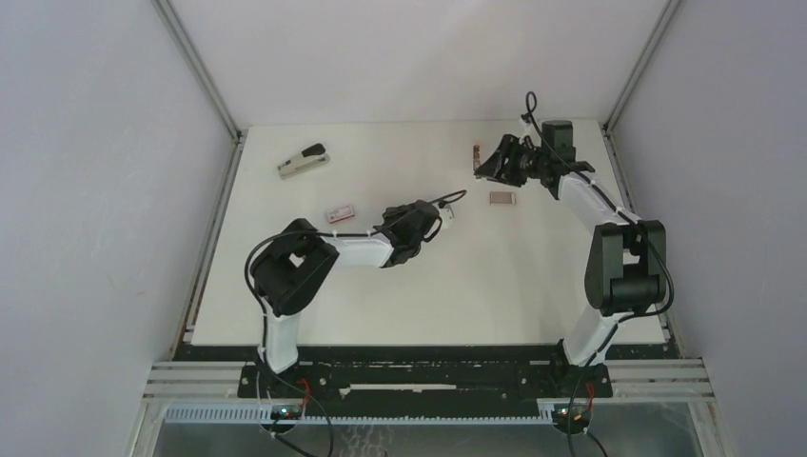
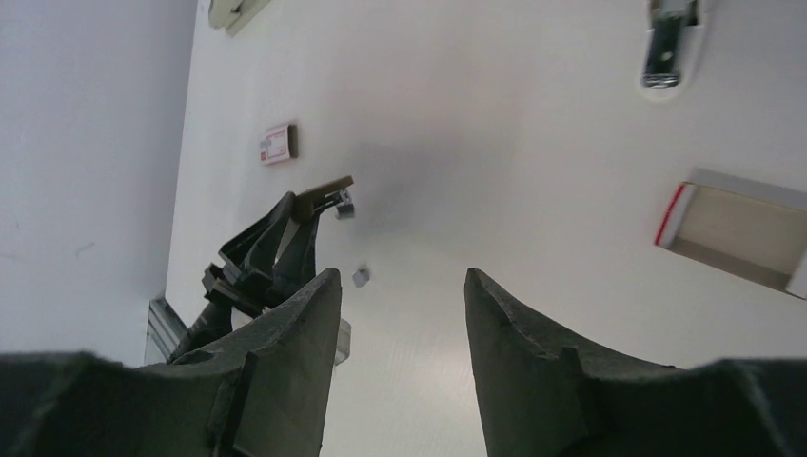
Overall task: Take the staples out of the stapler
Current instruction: Unload the staple at the center of the board, then place the stapler at the center of the board.
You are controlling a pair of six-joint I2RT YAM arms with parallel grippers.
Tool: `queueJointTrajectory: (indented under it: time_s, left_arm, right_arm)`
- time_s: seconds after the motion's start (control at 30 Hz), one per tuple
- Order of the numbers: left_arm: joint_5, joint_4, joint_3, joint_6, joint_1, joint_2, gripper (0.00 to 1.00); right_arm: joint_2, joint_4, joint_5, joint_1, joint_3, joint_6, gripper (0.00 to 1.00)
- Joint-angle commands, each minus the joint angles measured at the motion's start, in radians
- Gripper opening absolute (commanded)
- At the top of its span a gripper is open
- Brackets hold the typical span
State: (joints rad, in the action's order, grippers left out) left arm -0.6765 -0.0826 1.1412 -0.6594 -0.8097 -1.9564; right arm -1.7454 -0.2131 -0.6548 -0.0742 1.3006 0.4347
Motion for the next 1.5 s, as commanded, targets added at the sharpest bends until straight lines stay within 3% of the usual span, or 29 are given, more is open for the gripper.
queueJointTrajectory:
  time_s: [0.0, 0.27, 0.5, 0.7, 0.9, 1.17, 1.27, 1.47]
  left_arm:
    - [-0.090, -0.184, -0.049, -0.146, -0.020, -0.014, 0.20]
    - [-0.101, -0.204, -0.043, -0.114, -0.017, -0.004, 0.20]
    - [0.054, 0.088, 0.090, 0.184, 0.099, 0.106, 0.20]
    - [0.382, 0.306, 0.159, 0.363, 0.213, 0.198, 0.20]
    - [0.808, 0.448, 0.206, 0.492, 0.314, 0.237, 0.21]
    - [1.370, 0.524, 0.310, 0.664, 0.406, 0.135, 0.24]
    - [1.528, 0.536, 0.325, 0.672, 0.406, 0.102, 0.25]
    - [1.707, 0.561, 0.308, 0.620, 0.406, 0.100, 0.26]
  right_arm:
    - [0.071, 0.019, 0.034, 0.044, -0.007, 0.045, 0.51]
    - [0.073, 0.022, 0.022, 0.060, -0.013, 0.056, 0.51]
    - [0.062, 0.025, 0.020, 0.037, -0.012, 0.018, 0.51]
    - [0.045, 0.024, 0.013, -0.011, 0.005, -0.024, 0.51]
    - [0.045, 0.017, -0.037, -0.075, 0.030, -0.133, 0.51]
    - [0.039, 0.017, -0.149, -0.102, 0.036, -0.246, 0.51]
    - [0.027, -0.034, -0.207, -0.103, 0.059, -0.326, 0.51]
    - [-0.006, -0.143, -0.336, -0.109, 0.099, -0.460, 0.49]
